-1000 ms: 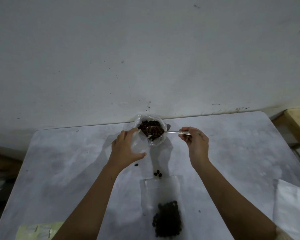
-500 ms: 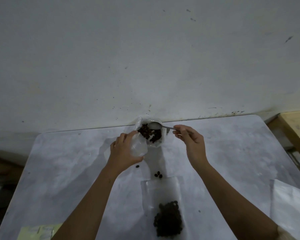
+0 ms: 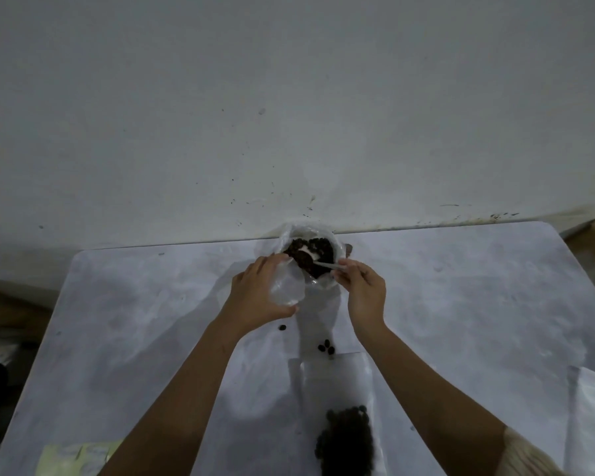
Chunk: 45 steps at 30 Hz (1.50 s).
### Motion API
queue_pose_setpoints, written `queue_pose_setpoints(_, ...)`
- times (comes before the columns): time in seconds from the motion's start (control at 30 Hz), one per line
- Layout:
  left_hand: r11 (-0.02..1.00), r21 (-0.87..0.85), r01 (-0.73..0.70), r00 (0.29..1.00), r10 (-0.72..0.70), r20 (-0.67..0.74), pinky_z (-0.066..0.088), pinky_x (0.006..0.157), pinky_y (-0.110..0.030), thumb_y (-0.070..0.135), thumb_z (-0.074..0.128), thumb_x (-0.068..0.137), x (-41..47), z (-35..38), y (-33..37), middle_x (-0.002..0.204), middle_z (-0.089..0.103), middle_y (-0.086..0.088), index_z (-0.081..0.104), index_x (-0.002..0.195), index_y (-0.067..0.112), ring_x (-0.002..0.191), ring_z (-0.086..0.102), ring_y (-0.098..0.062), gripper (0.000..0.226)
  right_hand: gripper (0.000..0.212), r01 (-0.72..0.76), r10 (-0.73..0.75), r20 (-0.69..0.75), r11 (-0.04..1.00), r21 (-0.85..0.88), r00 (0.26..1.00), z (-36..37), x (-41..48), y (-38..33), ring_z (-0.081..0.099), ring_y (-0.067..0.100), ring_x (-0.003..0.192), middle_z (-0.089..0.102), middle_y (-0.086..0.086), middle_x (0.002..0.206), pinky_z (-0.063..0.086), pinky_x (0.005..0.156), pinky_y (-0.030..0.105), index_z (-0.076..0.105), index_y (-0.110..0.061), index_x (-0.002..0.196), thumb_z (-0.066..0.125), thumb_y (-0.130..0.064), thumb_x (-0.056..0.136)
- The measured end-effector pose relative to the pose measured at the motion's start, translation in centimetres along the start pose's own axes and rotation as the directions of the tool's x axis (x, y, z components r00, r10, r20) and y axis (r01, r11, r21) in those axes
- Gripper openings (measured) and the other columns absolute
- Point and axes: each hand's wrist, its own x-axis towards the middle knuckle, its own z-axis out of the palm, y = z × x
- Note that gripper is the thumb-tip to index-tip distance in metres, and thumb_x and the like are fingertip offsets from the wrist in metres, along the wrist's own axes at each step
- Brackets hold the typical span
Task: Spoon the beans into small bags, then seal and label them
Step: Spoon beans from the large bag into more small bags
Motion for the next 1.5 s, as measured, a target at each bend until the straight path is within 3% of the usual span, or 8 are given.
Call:
queue_pose_setpoints(0.2,1.000,-0.022,-0.008,1.000,0.008,-0.002,0.034,0.102,-0.041,0.044,0.079,0.061,0.2,0.3,-0.3,0.131,0.044,0.010,0.035,0.135,0.034,0.121,0.043,-0.012,0.087,0.020,-0.184,0.183,0.014,0.978,0.098,0.983,0.4,0.2,-0.1,0.067,0.018,0.068,0.067,0.011,0.080,0.057,0.066,0.018,0.066,0.001,0.080,0.049,0.003,0.091)
queue_pose_setpoints(0.33,1.000,-0.005,-0.004,1.000,0.003,-0.009,0.033,0.104,-0.041,0.043,0.079,0.062,0.0,0.3,-0.3,0.132,0.043,0.012,0.034,0.135,0.034,0.122,0.042,-0.012,0.086,0.023,-0.196,0.202,-0.034,0.970,0.143,0.979,-0.1,0.5,-0.7,0.066,0.021,0.066,0.067,0.010,0.075,0.057,0.071,0.020,0.066,0.000,0.076,0.048,0.003,0.090)
queue_pose_setpoints(0.57,0.997,0.050,0.060,0.998,-0.059,-0.023,0.029,0.106,-0.043,0.046,0.078,0.063,-0.6,0.3,0.4,0.134,0.041,0.010,0.031,0.138,0.035,0.126,0.038,-0.014,0.089,0.023,-0.104,0.120,-0.085,0.980,0.173,0.989,-2.4,0.3,-2.7,0.064,0.022,0.067,0.066,0.011,0.076,0.057,0.073,0.024,0.066,-0.001,0.074,0.050,-0.001,0.091)
queue_pose_setpoints(1.0,0.997,0.065,0.034,0.998,-0.030,-0.057,0.031,0.104,-0.046,0.050,0.077,0.062,-2.2,0.8,2.3,0.135,0.042,0.007,0.031,0.137,0.033,0.125,0.040,-0.017,0.089,0.023,0.081,-0.081,0.198,0.997,0.009,0.977,-4.4,-3.0,-4.7,0.065,0.020,0.065,0.069,0.011,0.080,0.056,0.071,0.026,0.068,-0.002,0.080,0.048,0.001,0.092)
queue_pose_setpoints(1.2,0.998,0.044,0.053,0.996,-0.050,-0.068,0.028,0.106,-0.047,0.047,0.077,0.062,-2.8,0.4,1.5,0.135,0.041,0.009,0.029,0.138,0.035,0.126,0.038,-0.015,0.091,0.023,0.178,-0.191,0.158,0.980,0.091,0.969,-4.7,-2.9,-5.0,0.065,0.021,0.071,0.072,0.001,0.077,0.055,0.072,0.025,0.069,-0.005,0.083,0.048,-0.001,0.093)
queue_pose_setpoints(1.37,0.998,0.029,0.061,0.997,-0.060,-0.054,0.027,0.107,-0.046,0.046,0.077,0.065,-2.7,0.1,1.2,0.134,0.041,0.009,0.028,0.140,0.035,0.127,0.037,-0.015,0.090,0.023,0.359,-0.324,0.211,0.920,-0.159,0.922,-3.9,-2.6,-2.9,0.065,0.019,0.096,0.067,0.004,0.104,0.054,0.084,0.028,0.067,-0.008,0.107,0.047,-0.014,0.097)
queue_pose_setpoints(1.5,0.998,0.006,0.066,0.997,-0.066,-0.048,0.028,0.105,-0.044,0.047,0.076,0.065,-2.0,0.1,1.0,0.130,0.042,0.008,0.028,0.139,0.036,0.124,0.039,-0.014,0.089,0.022,0.450,-0.391,0.228,0.820,-0.353,0.892,-2.8,-2.0,-0.8,0.062,0.013,0.099,0.063,-0.001,0.107,0.053,0.088,0.030,0.065,-0.014,0.111,0.048,-0.015,0.097)
